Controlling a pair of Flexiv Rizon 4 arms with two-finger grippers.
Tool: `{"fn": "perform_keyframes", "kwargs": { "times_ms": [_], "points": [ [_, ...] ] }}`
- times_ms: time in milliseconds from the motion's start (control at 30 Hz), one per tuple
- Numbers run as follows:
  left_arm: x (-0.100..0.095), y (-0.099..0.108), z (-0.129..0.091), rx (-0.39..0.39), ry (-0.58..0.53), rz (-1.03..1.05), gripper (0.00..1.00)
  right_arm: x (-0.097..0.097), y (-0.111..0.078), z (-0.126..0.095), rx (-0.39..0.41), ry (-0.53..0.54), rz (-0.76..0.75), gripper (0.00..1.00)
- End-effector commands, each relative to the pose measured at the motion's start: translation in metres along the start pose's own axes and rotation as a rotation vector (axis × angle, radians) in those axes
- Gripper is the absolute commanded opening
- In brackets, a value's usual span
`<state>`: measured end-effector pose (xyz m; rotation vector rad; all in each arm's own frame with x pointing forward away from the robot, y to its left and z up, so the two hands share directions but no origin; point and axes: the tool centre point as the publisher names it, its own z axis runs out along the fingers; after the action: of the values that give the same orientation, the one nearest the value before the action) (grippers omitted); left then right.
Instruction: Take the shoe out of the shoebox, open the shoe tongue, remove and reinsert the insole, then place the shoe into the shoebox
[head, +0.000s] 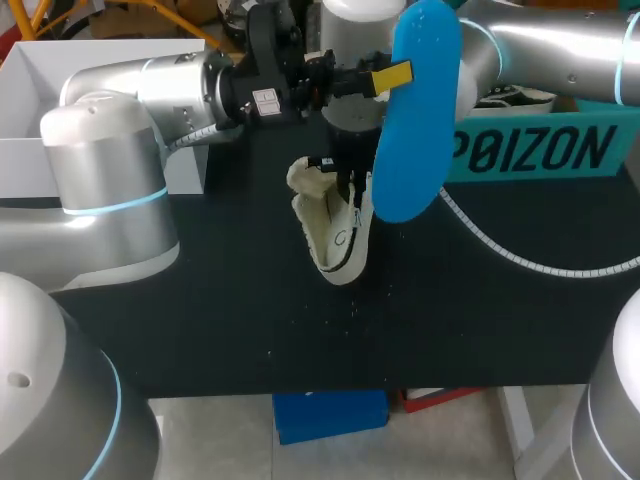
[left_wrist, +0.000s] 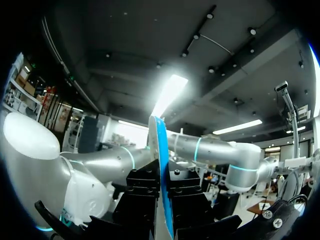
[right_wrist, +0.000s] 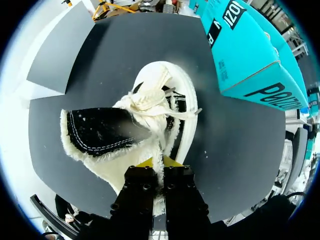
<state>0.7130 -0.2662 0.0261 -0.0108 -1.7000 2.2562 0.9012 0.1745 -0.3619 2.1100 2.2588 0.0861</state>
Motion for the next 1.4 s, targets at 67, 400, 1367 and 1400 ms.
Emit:
{"fn": "perform_keyframes", "kwargs": {
  "times_ms": [67, 400, 1367, 1400],
  "points": [
    [0.000, 0.001, 0.000, -0.001, 0.001, 0.002, 0.00, -0.006, -0.002, 0.011, -0.009, 0.010, -0.009, 0.00],
    [0.000, 0.001, 0.000, -0.001, 0.001, 0.002, 0.00, -0.022, -0.008, 0.020, -0.015, 0.035, 0.017, 0.14],
    [0.000, 0.001, 0.000, -0.001, 0.001, 0.002, 0.00, -0.026, -0.029, -0.087, -0.335, 0.947, -0.136, 1.00],
    [0.000, 0.001, 0.000, -0.001, 0.001, 0.002, 0.00, -0.026, -0.029, -0.087, -0.335, 0.947, -0.136, 1.00]
  ]
}}
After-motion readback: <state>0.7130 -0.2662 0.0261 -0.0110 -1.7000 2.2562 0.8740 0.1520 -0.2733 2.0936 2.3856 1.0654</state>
